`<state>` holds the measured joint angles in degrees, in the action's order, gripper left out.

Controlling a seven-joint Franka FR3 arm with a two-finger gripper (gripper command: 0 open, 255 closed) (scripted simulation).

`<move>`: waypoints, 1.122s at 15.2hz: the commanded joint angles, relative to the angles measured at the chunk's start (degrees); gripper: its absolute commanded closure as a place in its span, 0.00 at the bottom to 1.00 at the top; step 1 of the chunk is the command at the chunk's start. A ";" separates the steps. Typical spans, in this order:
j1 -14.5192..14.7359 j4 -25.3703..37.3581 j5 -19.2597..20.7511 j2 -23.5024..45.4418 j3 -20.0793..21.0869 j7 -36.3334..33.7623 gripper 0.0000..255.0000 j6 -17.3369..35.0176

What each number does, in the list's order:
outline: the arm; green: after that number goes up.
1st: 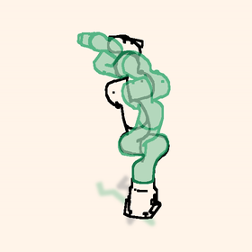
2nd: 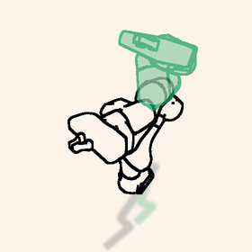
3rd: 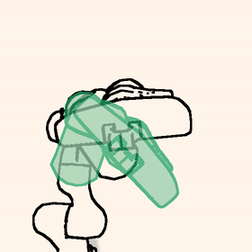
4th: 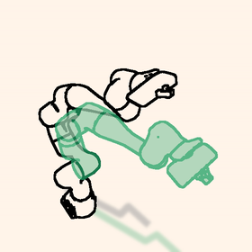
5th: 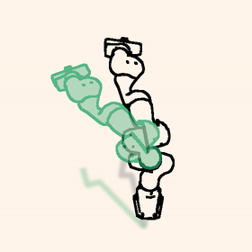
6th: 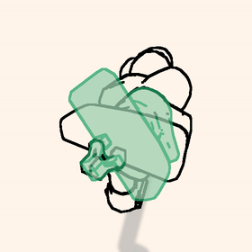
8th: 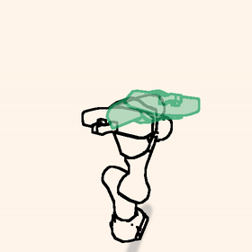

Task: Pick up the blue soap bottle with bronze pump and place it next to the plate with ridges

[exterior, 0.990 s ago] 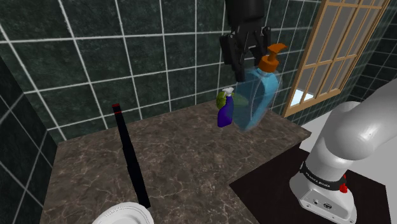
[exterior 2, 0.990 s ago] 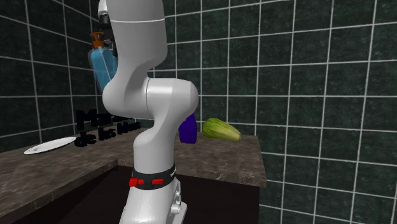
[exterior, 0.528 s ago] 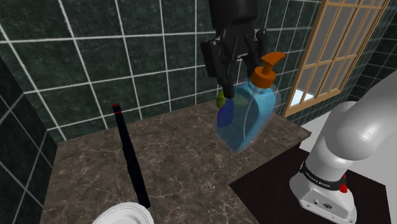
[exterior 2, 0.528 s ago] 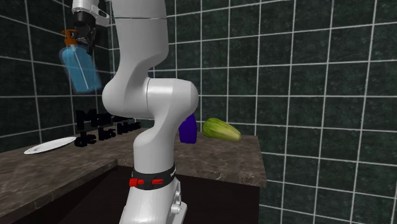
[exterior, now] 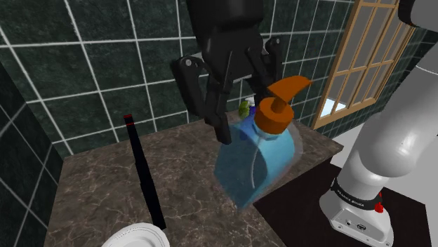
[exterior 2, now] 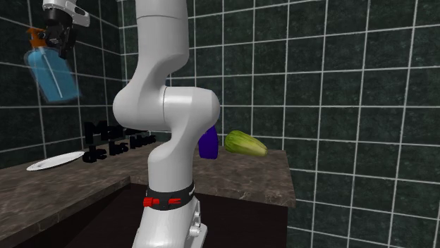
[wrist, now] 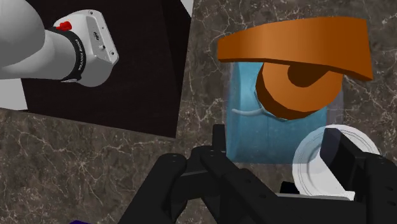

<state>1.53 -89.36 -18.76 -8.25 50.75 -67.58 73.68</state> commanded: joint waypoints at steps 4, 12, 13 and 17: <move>6.56 10.58 10.90 16.06 8.98 -14.65 1.00 2.11; 14.23 12.97 17.26 24.10 9.15 -20.69 1.00 5.62; 13.72 11.73 16.91 23.65 9.20 -20.30 1.00 6.50; 12.07 7.11 15.72 22.08 9.29 -18.86 1.00 9.91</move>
<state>14.18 -80.84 -2.52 14.49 59.96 -86.88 82.62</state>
